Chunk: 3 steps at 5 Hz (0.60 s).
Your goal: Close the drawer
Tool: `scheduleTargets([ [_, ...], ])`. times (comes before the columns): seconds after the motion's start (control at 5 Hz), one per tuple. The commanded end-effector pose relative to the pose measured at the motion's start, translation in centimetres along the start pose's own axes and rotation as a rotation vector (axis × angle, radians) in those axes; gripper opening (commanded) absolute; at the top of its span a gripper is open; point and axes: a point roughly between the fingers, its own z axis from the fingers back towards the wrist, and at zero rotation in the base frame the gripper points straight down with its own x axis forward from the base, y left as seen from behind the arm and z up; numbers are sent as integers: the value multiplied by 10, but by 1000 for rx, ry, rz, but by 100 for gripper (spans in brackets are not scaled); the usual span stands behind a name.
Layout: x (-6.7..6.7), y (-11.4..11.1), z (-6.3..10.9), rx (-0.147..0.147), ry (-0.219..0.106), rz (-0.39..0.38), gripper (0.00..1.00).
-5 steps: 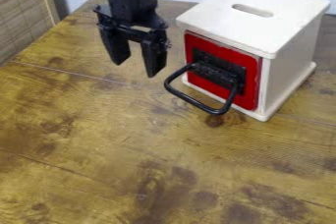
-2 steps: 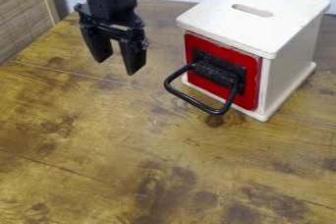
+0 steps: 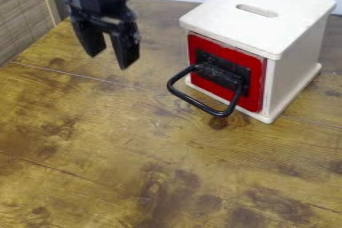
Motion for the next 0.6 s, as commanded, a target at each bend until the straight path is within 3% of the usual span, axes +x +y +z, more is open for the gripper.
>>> scheduleTargets([
  [0.0, -6, -9, 17, -5, -49, -47, 100],
  [0.2, -6, -22, 20, -5, -52, -118, 0],
  [0.4, -3, -24, 23, 0, -59, -146, 100],
])
